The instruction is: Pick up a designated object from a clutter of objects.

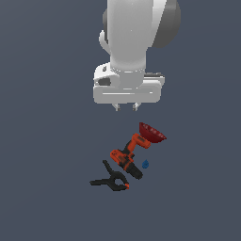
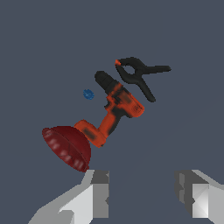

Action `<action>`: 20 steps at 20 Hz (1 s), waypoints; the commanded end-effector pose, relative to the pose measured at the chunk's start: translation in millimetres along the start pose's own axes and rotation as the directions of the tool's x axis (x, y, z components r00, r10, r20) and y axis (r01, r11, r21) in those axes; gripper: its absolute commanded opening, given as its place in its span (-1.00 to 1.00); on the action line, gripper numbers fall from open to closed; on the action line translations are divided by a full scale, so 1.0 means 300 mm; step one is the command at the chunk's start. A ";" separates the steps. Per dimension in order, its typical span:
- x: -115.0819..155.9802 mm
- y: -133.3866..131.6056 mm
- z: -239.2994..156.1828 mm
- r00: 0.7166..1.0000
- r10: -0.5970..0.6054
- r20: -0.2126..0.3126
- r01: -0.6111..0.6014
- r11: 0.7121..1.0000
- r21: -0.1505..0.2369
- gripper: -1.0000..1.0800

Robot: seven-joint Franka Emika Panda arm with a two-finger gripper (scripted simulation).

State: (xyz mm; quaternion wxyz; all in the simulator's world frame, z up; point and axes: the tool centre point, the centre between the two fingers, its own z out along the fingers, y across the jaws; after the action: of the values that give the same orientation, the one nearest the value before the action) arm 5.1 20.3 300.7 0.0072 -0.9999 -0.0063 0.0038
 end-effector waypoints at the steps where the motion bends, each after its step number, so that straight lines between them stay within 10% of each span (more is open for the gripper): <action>1: -0.008 -0.029 0.057 1.000 -0.006 0.015 0.006 1.000 -0.005 0.23; 20: -0.194 -0.279 0.562 0.987 -0.065 0.143 0.073 0.996 -0.047 0.23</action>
State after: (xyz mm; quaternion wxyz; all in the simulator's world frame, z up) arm -53.6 104.2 136.9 -0.0188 -0.9963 -0.0412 0.0736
